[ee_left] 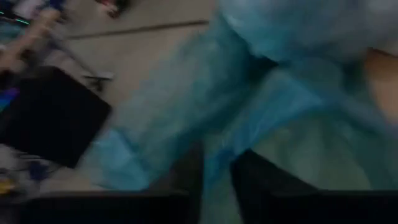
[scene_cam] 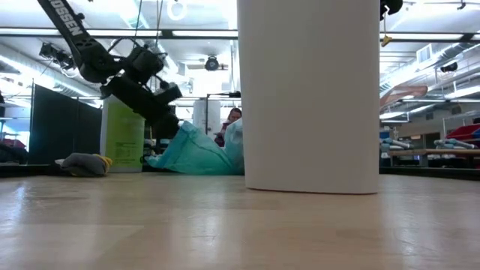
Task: Place trash/remove bag and relplace
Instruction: Insert the blue trash bag into the white trash bin
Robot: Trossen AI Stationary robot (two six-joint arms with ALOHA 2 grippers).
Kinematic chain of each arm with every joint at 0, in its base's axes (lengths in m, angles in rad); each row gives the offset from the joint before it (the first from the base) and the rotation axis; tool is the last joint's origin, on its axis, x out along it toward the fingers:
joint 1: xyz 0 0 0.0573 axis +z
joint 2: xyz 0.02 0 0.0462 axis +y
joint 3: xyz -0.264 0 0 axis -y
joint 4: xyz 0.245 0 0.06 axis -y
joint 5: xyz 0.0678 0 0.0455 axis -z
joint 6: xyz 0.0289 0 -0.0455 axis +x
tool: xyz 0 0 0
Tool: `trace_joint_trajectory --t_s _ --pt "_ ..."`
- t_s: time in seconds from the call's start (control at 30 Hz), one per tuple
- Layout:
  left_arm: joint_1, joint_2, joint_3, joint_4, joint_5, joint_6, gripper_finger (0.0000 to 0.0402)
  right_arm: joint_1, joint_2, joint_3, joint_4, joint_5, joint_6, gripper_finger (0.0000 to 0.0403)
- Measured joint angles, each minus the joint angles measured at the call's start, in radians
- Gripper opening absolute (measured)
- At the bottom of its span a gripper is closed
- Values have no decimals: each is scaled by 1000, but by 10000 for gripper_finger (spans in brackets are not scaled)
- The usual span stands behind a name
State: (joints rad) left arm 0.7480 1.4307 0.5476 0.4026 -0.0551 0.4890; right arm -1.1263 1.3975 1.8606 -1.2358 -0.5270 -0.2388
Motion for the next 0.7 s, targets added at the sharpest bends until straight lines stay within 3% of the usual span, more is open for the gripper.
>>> trace_joint_trajectory --t_s 0.07,0.13,0.47,0.7 --pt "-5 -21 0 37 -32 -13 31 0 0 0 -1 0 10 189" --pt "-10 -46 12 46 -55 -60 11 0 0 0 0 1 20 187" --pt "-98 -163 205 -108 -94 -102 2 8 0 0 -2 0 63 184" --pt "-180 -218 428 -413 -173 -17 1 43 0 0 -2 -9 71 183"
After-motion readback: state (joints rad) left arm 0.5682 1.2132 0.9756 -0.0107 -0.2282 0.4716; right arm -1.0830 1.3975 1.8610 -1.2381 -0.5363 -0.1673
